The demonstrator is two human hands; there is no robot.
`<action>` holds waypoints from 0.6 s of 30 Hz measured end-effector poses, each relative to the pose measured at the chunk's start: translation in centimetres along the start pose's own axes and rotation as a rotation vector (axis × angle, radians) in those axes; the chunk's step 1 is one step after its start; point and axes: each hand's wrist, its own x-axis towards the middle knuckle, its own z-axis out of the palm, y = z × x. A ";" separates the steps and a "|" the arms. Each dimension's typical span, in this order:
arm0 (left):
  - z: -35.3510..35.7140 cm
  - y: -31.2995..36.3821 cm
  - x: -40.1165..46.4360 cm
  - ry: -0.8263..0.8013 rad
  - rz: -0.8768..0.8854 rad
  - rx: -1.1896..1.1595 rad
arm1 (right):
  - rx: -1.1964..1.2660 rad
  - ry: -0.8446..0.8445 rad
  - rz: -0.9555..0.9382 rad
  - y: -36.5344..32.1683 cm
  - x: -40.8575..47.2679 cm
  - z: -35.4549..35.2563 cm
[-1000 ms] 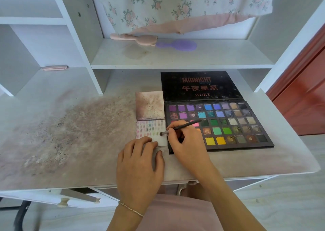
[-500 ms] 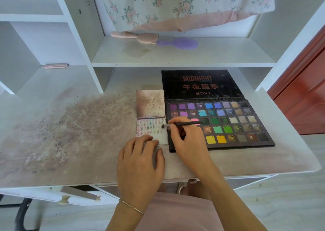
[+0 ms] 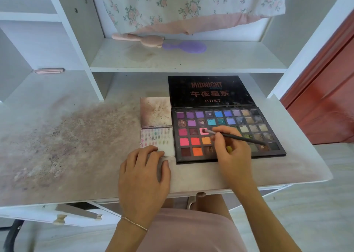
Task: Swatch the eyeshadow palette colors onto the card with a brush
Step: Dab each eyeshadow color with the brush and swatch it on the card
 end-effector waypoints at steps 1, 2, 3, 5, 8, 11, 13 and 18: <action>0.0 0.0 0.0 0.000 0.000 0.002 | -0.023 0.018 0.004 0.4 0.1 -1.0; 0.1 0.0 0.0 0.001 0.002 0.001 | -0.049 0.042 0.020 0.9 0.1 -2.2; 0.1 0.0 0.0 0.004 0.000 0.002 | -0.069 0.073 0.041 1.3 0.2 -3.2; 0.1 -0.1 0.0 0.013 -0.003 0.001 | -0.098 0.151 0.084 2.2 0.5 -5.1; 0.2 -0.1 0.0 0.023 0.003 0.003 | -0.167 0.268 0.137 3.1 1.0 -7.3; 0.4 -0.1 0.0 0.042 0.009 0.012 | -0.203 0.406 0.201 3.8 1.2 -8.9; 0.5 -0.2 -0.1 0.050 0.014 0.017 | -0.213 0.472 0.234 4.1 1.3 -9.3; 0.6 -0.2 -0.1 0.061 0.019 0.015 | -0.269 0.456 0.264 4.4 1.3 -9.2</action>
